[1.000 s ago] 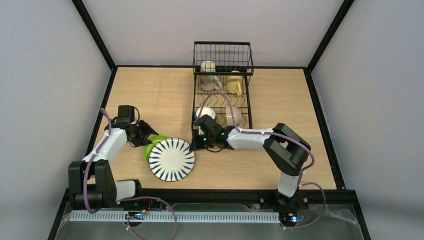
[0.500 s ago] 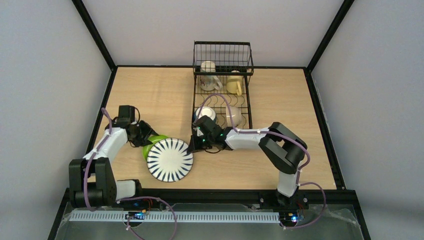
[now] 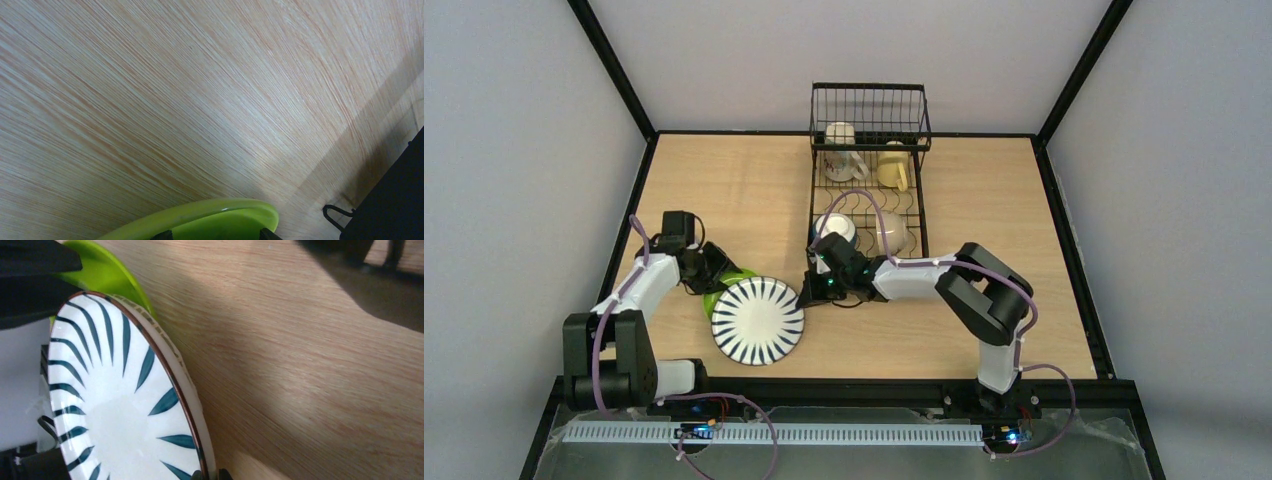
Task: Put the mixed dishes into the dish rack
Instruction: Grab the plate from the plate.
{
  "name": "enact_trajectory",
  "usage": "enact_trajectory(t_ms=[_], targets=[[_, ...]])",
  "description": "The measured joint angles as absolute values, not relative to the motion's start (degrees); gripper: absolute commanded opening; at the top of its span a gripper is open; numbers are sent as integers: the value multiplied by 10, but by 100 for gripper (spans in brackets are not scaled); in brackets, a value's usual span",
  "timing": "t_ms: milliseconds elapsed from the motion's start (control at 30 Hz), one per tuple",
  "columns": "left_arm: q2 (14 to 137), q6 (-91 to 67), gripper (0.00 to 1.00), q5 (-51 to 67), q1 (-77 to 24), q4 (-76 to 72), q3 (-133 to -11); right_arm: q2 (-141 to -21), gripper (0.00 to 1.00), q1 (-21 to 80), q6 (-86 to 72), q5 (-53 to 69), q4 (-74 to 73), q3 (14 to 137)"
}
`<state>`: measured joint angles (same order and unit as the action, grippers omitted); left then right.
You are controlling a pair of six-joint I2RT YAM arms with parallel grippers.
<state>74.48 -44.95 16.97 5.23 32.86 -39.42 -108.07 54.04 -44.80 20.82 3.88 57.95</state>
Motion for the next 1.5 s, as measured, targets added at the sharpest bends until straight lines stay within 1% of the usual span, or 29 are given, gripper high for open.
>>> enact_trajectory(t_ms=[33, 700, 1500], targets=[[746, -450, 99, 170, 52, 329, -394, -1079, 0, 540, -448, 208, 37, 580], [754, -451, 99, 170, 53, 325, -394, -1001, 0, 541, -423, 157, -71, 595], [754, -456, 99, 170, 53, 316, -395, -966, 0, 541, -381, 133, -121, 631]])
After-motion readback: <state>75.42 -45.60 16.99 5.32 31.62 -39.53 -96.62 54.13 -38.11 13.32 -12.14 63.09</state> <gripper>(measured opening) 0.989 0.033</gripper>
